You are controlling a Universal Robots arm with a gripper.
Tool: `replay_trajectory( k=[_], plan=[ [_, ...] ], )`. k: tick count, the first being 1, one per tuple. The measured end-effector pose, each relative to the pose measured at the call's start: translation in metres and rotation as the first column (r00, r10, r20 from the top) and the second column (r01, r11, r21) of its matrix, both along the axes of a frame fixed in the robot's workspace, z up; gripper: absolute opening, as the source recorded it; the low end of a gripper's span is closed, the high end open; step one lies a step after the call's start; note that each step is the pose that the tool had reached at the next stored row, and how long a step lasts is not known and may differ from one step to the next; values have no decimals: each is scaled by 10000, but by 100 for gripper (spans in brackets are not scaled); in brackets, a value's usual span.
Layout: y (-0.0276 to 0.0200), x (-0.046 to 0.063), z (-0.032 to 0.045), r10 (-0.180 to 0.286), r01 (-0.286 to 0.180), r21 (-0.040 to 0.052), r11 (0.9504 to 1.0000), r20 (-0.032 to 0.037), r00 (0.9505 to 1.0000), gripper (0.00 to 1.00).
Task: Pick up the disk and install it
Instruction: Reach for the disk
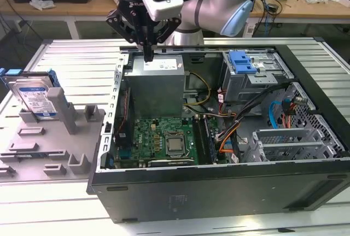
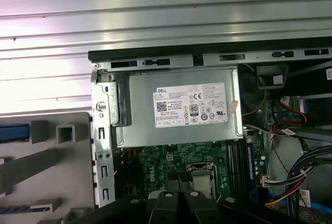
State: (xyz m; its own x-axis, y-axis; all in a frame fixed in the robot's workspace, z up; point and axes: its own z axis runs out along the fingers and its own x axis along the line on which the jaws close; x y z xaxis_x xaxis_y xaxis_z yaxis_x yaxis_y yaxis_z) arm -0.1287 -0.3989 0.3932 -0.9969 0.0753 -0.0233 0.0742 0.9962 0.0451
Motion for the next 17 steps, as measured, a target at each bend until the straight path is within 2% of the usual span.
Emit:
replay_trajectory(
  k=[10,17],
  plan=[
    [10,-280,-3,1,-1,0,10000,12,10000,11],
    [104,-584,-4,-25,25,0,10000,13,10000,11]
  ],
)
